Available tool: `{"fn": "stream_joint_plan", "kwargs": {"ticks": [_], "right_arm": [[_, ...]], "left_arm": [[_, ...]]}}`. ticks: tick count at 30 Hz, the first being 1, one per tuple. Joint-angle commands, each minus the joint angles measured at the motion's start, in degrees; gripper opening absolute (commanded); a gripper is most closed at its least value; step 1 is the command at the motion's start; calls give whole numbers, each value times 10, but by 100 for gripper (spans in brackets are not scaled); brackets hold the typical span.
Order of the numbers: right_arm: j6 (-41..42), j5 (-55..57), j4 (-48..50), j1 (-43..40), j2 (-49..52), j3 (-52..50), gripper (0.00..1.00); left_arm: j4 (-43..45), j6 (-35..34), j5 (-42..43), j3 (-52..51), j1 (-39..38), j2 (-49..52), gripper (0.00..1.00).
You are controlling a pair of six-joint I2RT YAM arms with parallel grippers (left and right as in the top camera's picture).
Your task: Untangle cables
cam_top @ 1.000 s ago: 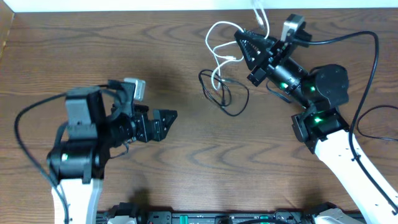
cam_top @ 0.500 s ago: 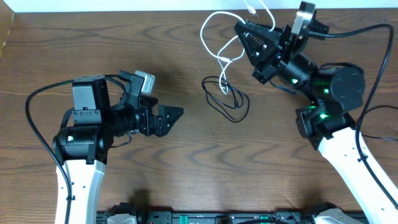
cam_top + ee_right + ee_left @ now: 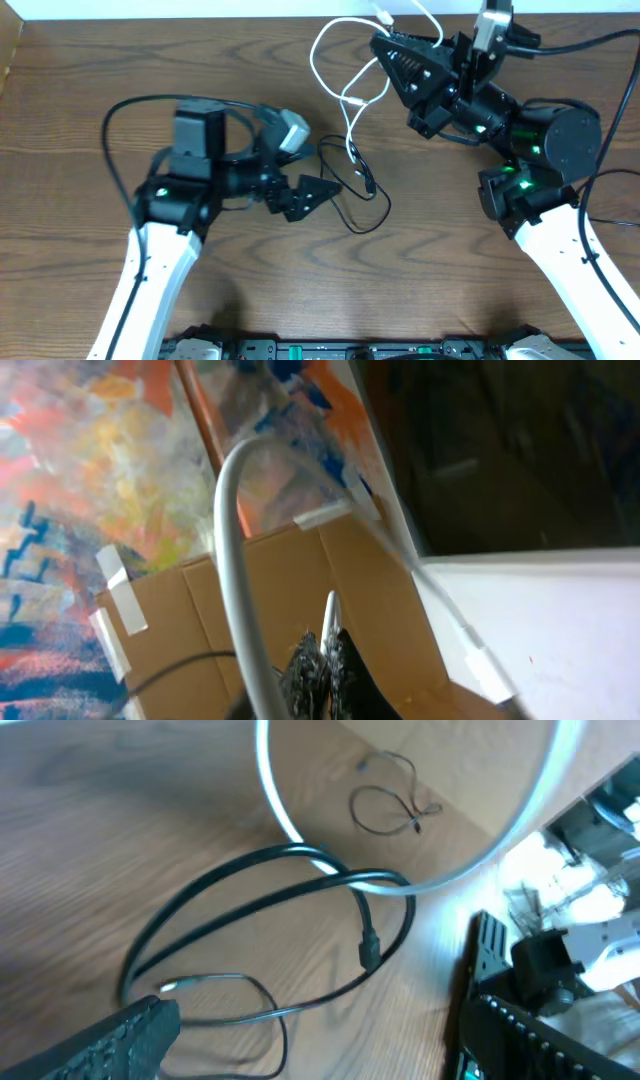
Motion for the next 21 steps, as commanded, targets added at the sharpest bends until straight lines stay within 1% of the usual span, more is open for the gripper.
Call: {"fn": "stream_joint_plan", "kwargs": {"ticks": [1, 3, 6, 7, 8, 9, 11, 12, 13, 16, 21], "right_arm": [[27, -13, 19, 2, -8, 17, 1], [30, -17, 28, 2, -8, 17, 1], [38, -19, 29, 2, -9, 17, 2], [38, -21, 29, 2, -9, 17, 1], [38, -25, 29, 2, -9, 17, 2], [38, -28, 29, 2, -9, 17, 1], [39, -30, 30, 2, -9, 17, 1], [42, -30, 29, 2, -9, 17, 1], [42, -30, 30, 2, -9, 17, 1], [45, -32, 31, 2, -9, 17, 1], [51, -32, 31, 3, -9, 17, 1]], "left_arm": [[23, 15, 0, 3, -23, 30, 95], [35, 14, -3, 3, -27, 46, 95], [53, 5, -4, 3, -27, 63, 77], [59, 4, -5, 3, -27, 68, 67], [68, 4, -6, 3, -27, 73, 62], [80, 2, -6, 3, -27, 78, 60], [108, -22, -15, 3, -27, 82, 60], [134, -60, -43, 3, -27, 84, 64], [148, -82, -62, 3, -27, 85, 66], [185, -151, -136, 3, -27, 85, 66], [222, -179, -148, 3, -28, 85, 66]]}}
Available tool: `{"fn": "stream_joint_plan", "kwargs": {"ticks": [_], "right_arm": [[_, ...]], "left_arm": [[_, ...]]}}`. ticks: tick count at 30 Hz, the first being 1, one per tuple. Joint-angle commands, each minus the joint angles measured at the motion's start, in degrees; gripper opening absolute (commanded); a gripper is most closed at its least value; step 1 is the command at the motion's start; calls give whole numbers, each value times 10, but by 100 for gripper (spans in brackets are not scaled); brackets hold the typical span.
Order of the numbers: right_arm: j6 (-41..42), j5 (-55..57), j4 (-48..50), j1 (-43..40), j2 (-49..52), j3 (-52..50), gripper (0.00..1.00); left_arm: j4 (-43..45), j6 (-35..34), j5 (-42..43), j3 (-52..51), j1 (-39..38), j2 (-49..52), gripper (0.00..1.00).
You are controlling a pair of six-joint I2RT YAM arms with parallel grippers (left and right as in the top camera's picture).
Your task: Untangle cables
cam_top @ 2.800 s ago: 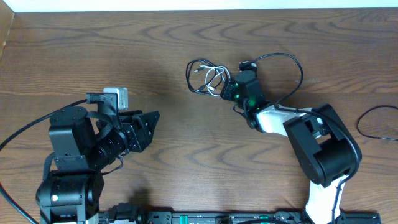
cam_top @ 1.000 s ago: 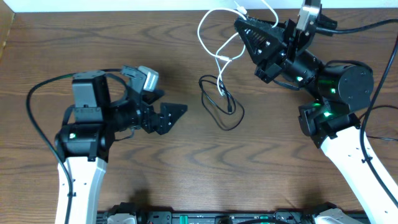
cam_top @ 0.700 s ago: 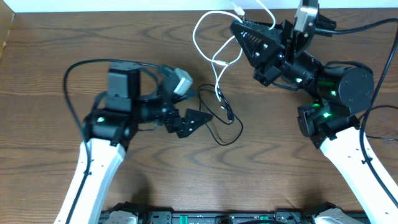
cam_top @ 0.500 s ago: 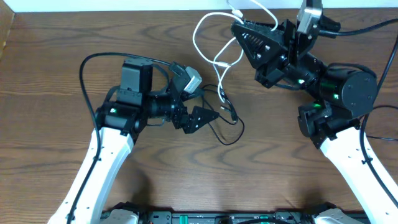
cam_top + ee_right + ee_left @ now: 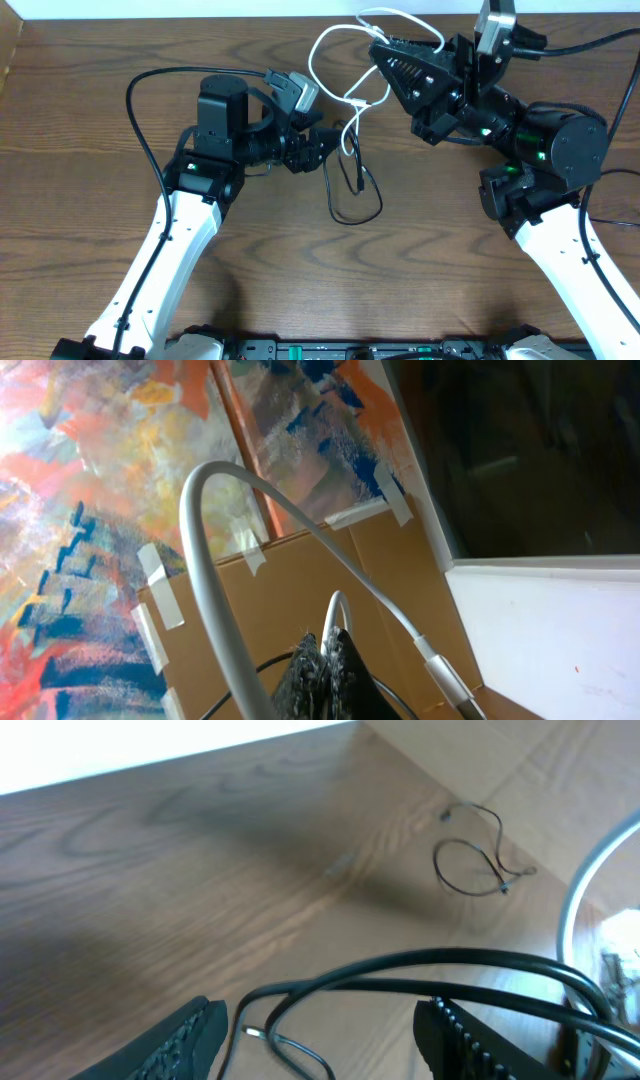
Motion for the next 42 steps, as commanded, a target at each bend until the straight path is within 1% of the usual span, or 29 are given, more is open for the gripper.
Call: {"fn": "stream_joint_plan", "kwargs": {"ticks": [1, 6, 9, 10, 13, 16, 19, 20, 21, 22, 24, 26, 27, 30, 31, 32, 33, 34, 35, 36, 38, 40, 42], "right_arm": [[11, 0, 4, 4, -9, 15, 1], [12, 0, 6, 9, -9, 15, 1], [17, 0, 6, 10, -9, 15, 1], [21, 0, 8, 11, -9, 15, 1], [23, -2, 13, 16, -9, 15, 2], [23, -6, 12, 16, -9, 15, 2], [22, -7, 12, 16, -9, 15, 2], [22, -8, 12, 15, -9, 15, 2], [22, -8, 12, 15, -9, 15, 3], [22, -8, 12, 15, -9, 15, 2], [22, -8, 12, 15, -9, 15, 3], [22, -8, 10, 15, -9, 15, 3], [21, -8, 10, 14, -9, 15, 3], [22, -8, 10, 15, -9, 15, 3], [22, -8, 10, 15, -9, 15, 3], [21, -8, 10, 15, -9, 15, 3], [21, -8, 10, 15, -9, 15, 3], [22, -8, 10, 15, -9, 15, 3], [22, -8, 10, 15, -9, 15, 3], [21, -8, 10, 15, -9, 15, 3], [22, -8, 10, 15, -9, 15, 3], [22, -8, 10, 14, -9, 15, 3], [21, -8, 10, 14, -9, 15, 3]], "left_arm": [[17, -50, -26, 4, -2, 2, 65], [23, -57, -26, 4, -9, 2, 65], [27, -56, -29, 4, -34, 3, 66], [31, -57, -34, 4, -40, 4, 68], [49, -57, -60, 4, -64, 14, 71], [50, -57, -60, 4, -82, 28, 77], [24, -57, -60, 4, -92, 35, 75], [-3, -57, -51, 4, -96, 35, 69], [-14, -57, -42, 4, -96, 35, 65], [-30, -57, -27, 4, -96, 35, 64], [-66, -57, 13, 4, -96, 35, 64], [-86, -57, 32, 4, -96, 35, 65], [-95, -57, 40, 4, -96, 35, 68], [-97, -57, 41, 4, -96, 35, 72], [-95, -57, 38, 4, -96, 35, 68], [-93, -57, 27, 4, -96, 35, 55], [-93, -57, 11, 4, -96, 35, 40], [-93, -57, -15, 4, -96, 35, 32], [-93, -57, -30, 4, -96, 35, 28], [-93, -57, -70, 4, -96, 35, 24], [-88, -57, -105, 4, -96, 35, 19], [-75, -58, -139, 4, -96, 35, 8], [-71, -62, -163, 4, -95, 35, 8]]}}
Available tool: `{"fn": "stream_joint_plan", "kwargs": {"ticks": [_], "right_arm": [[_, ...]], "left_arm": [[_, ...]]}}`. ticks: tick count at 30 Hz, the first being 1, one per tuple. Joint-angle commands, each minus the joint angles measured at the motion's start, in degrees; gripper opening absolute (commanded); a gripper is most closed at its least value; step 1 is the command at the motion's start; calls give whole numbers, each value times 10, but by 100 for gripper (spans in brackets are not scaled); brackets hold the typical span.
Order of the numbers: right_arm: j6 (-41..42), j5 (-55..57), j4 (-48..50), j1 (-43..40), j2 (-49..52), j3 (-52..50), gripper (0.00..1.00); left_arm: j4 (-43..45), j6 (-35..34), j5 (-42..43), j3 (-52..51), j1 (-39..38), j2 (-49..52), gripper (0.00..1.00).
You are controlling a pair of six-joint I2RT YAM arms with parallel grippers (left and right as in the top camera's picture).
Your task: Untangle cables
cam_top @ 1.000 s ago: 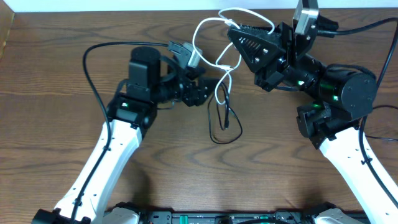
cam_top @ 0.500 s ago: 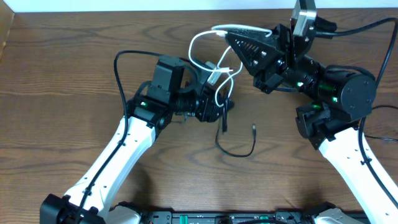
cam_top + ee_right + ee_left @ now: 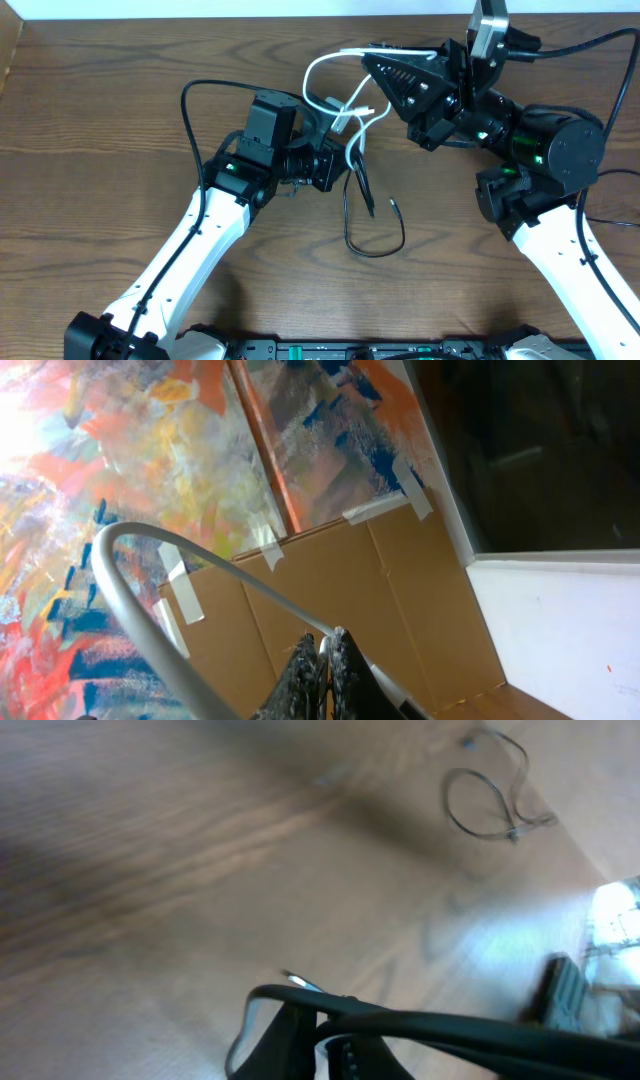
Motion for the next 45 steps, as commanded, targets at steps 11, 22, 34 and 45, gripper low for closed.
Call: {"fn": "stream_joint_plan", "kwargs": {"ticks": [11, 22, 34, 45], "right_arm": [[-39, 3, -108, -90, -9, 14, 1], [-49, -32, -213, -213, -9, 14, 1], [-119, -31, -308, -232, -9, 14, 99], [-250, 2, -495, -239, -7, 14, 99]], "left_arm": [[-124, -7, -249, 3, 83, -3, 7], [-203, -5, -249, 3, 219, -37, 8], [-216, -5, -245, 3, 235, -119, 8], [-133, 21, 22, 4, 235, -256, 7]]}}
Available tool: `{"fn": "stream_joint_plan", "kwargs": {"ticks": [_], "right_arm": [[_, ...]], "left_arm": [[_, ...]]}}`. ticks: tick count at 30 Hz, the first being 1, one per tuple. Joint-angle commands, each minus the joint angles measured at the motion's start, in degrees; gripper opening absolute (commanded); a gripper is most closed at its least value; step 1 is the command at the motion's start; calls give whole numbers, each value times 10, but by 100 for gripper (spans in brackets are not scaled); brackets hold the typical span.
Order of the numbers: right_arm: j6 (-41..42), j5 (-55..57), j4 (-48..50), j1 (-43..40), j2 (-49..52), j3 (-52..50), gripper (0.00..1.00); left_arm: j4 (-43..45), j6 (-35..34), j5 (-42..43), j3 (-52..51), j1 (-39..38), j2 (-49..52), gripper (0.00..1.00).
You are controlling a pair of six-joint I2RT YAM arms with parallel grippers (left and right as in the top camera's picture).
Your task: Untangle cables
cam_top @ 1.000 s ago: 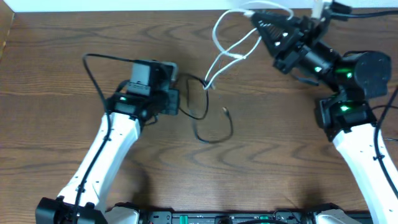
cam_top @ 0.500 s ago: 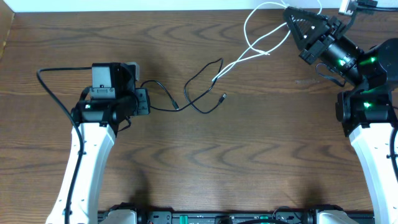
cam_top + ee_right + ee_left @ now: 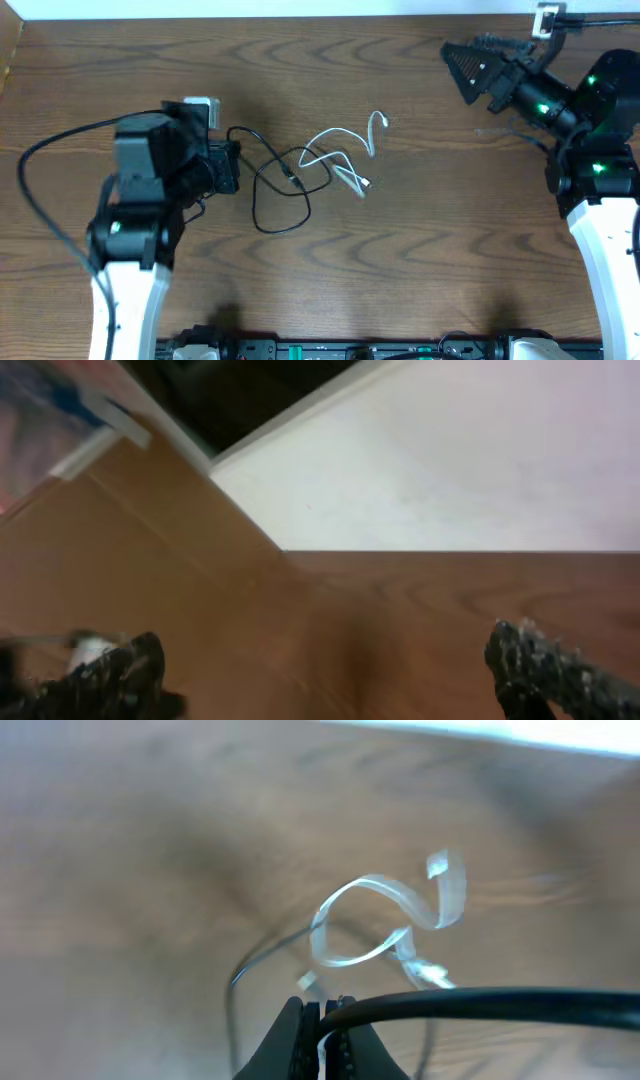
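A black cable (image 3: pixel 272 200) lies looped on the wooden table left of centre. My left gripper (image 3: pixel 231 166) is shut on one end of it. In the left wrist view, that black cable (image 3: pixel 480 1004) runs right from the closed left gripper (image 3: pixel 320 1020). A white cable (image 3: pixel 338 158) lies loose on the table at centre. Its left end crosses the black loop. The white cable (image 3: pixel 385 915) shows beyond the fingers in the left wrist view. My right gripper (image 3: pixel 462 68) hovers at the far right, open and empty. Its fingers (image 3: pixel 541 660) stand wide apart in the right wrist view.
The table's back edge (image 3: pixel 300 18) meets a white wall. Each arm's own black lead curves beside it: one (image 3: pixel 40 160) at the left, one (image 3: pixel 600 20) at the top right. Cardboard (image 3: pixel 60 530) stands past the table in the right wrist view.
My right gripper has let go of the white cable and now stands open at the far right. The white cable lies on the table. My left gripper has moved left with the black cable.
First my right gripper held the white cable raised at the back, and my left gripper was open by the black cable. Then the left fingers straddled the black cable. They were later shut on it near centre. Now the white cable is released and the black one sits further left.
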Motion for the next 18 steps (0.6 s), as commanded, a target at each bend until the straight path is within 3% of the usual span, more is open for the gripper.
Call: {"fn": "stream_joint_plan", "kwargs": {"ticks": [1, 5, 12, 14, 18], "right_arm": [[-73, 13, -44, -2, -6, 7, 99], [-130, 13, -112, 3, -5, 7, 99], [-254, 19, -231, 45, 10, 7, 99], [-265, 65, -257, 72, 21, 7, 99], [-270, 168, -283, 122, 54, 7, 99]], "left_arm": [[59, 16, 170, 4, 3, -57, 6], [170, -2, 258, 4, 3, -101, 8], [309, -104, 260, 4, 3, -129, 8], [353, -136, 280, 4, 3, -129, 8], [529, -238, 349, 4, 3, -129, 8]]}}
